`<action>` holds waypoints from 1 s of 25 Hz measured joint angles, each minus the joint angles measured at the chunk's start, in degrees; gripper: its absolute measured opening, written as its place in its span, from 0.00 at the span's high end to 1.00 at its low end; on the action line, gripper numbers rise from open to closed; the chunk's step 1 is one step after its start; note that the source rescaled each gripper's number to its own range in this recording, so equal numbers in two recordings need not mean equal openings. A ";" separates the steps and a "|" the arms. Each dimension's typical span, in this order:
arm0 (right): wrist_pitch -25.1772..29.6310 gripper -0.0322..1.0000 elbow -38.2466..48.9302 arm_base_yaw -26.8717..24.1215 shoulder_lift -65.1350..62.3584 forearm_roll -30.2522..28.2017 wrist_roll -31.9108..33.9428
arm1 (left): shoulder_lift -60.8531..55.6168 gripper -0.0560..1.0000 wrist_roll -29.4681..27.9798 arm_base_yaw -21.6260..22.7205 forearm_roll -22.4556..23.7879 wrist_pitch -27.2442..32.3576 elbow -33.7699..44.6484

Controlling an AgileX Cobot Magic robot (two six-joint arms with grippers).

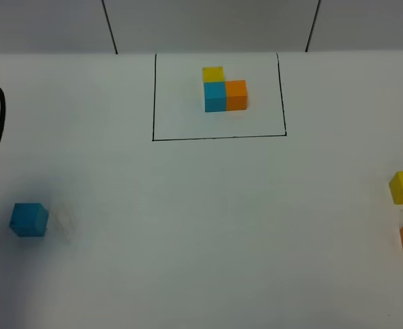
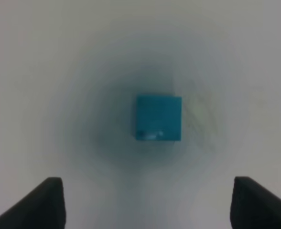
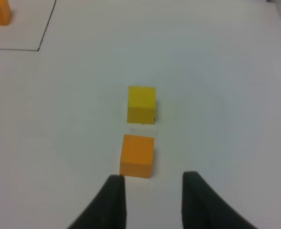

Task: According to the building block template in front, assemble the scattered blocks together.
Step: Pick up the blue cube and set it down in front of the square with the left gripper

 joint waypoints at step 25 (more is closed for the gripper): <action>0.00 0.97 0.00 0.00 0.00 0.00 0.00 | 22.33 0.36 7.78 0.00 -6.88 -9.72 -0.25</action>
